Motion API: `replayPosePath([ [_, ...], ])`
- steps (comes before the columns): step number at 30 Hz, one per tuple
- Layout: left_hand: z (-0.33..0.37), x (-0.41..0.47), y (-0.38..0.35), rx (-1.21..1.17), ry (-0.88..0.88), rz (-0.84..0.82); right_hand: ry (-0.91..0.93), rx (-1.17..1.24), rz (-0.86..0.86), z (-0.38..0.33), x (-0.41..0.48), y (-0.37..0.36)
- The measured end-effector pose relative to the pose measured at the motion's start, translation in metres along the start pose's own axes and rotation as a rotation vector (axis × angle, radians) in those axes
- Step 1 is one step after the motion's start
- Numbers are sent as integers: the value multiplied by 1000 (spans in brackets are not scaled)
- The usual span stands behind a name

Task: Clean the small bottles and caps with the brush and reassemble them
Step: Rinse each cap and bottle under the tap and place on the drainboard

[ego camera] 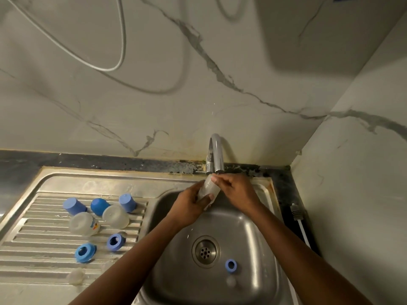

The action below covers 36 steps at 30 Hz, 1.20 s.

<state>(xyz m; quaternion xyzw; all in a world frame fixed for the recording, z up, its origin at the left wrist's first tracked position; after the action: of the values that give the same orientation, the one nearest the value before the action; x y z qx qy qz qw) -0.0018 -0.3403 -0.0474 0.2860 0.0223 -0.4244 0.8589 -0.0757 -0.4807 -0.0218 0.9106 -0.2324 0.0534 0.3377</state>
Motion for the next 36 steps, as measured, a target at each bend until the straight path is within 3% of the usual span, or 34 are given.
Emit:
replayPosePath([
  [3, 9, 4, 3, -153, 5, 3, -61, 151, 253, 2, 1, 22],
  [5, 11, 6, 6, -197, 9, 41, -96, 246, 325, 4, 0, 21],
  [12, 29, -3, -1, -232, -88, -57, -279, 539, 155, 22, -4, -26],
  [15, 31, -2, -3, -251, -83, -80, -309, 479, 126, 17, -4, -20],
  [18, 28, 5, -3, -297, -50, -67, -292, 355, 136, 17, 1, -11],
  [27, 5, 8, 2, -495, 13, -43, -415, 644, 189, 14, -11, -30],
  [33, -3, 4, 6, -508, 10, -54, -382, 745, 118, 12, -17, -30],
  [36, -3, 5, 5, -675, 64, -45, -399, 746, 135, 17, -18, -17],
])
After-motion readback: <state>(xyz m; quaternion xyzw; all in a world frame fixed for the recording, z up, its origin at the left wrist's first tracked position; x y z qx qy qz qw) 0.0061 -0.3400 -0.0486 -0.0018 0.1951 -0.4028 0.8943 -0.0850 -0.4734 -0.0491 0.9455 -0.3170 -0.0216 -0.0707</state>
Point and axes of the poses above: each hand's wrist, its own x-axis towards the middle knuckle, its own y-axis out of the back of the hand, z = x × y, the point moved 10 cm from there along x, towards the middle knuckle, and after that the axes turned 14 degrees about y, right-handed, at the moved point
